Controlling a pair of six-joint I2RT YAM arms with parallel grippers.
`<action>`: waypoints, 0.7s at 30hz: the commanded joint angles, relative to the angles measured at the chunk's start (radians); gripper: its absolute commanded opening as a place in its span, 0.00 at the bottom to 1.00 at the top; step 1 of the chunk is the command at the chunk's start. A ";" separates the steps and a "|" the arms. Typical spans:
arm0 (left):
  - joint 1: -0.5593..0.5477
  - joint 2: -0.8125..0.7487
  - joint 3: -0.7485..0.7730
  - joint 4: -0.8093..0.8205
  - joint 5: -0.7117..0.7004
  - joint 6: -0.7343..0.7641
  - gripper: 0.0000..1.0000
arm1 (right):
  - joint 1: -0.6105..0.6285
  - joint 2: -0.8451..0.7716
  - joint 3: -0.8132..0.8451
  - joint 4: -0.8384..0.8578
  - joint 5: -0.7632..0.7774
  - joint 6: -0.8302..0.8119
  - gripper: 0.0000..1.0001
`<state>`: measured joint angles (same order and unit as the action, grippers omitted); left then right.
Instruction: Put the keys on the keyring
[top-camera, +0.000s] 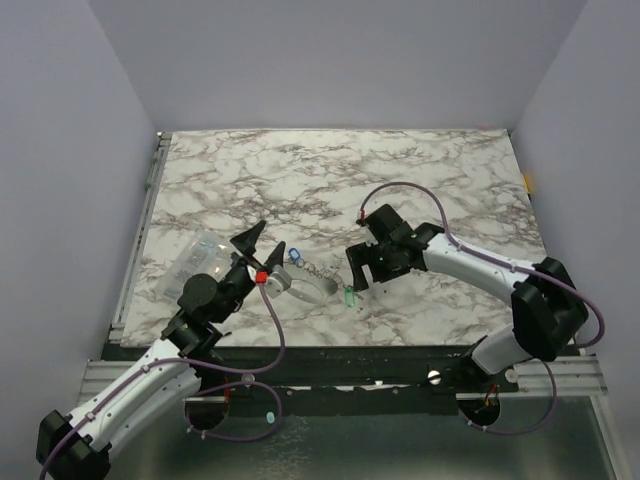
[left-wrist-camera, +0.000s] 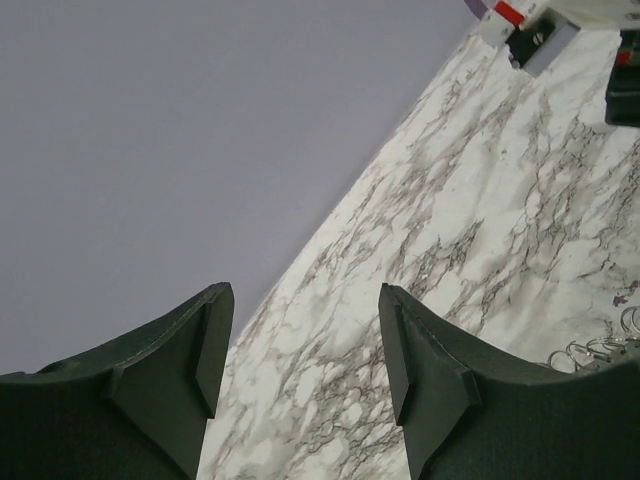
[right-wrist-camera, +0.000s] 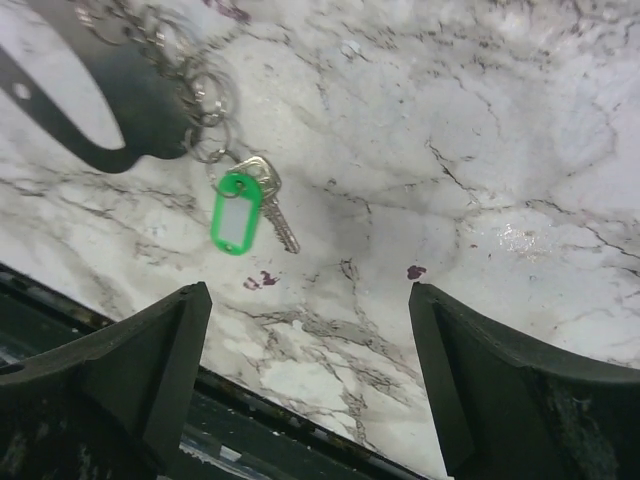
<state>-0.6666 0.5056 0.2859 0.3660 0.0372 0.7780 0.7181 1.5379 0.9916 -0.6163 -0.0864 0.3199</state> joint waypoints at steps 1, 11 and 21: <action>0.006 0.013 -0.005 0.022 0.022 -0.020 0.65 | -0.004 -0.106 0.000 0.085 0.015 -0.024 0.88; 0.006 0.150 0.024 0.030 0.166 -0.196 0.66 | -0.002 -0.334 -0.062 0.298 0.189 0.023 0.90; 0.005 0.302 0.111 0.077 -0.035 -0.739 0.96 | -0.002 -0.643 -0.241 0.432 0.391 0.070 1.00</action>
<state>-0.6666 0.7502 0.3153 0.3935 0.1860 0.4274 0.7181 1.0039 0.8173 -0.2623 0.1589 0.3622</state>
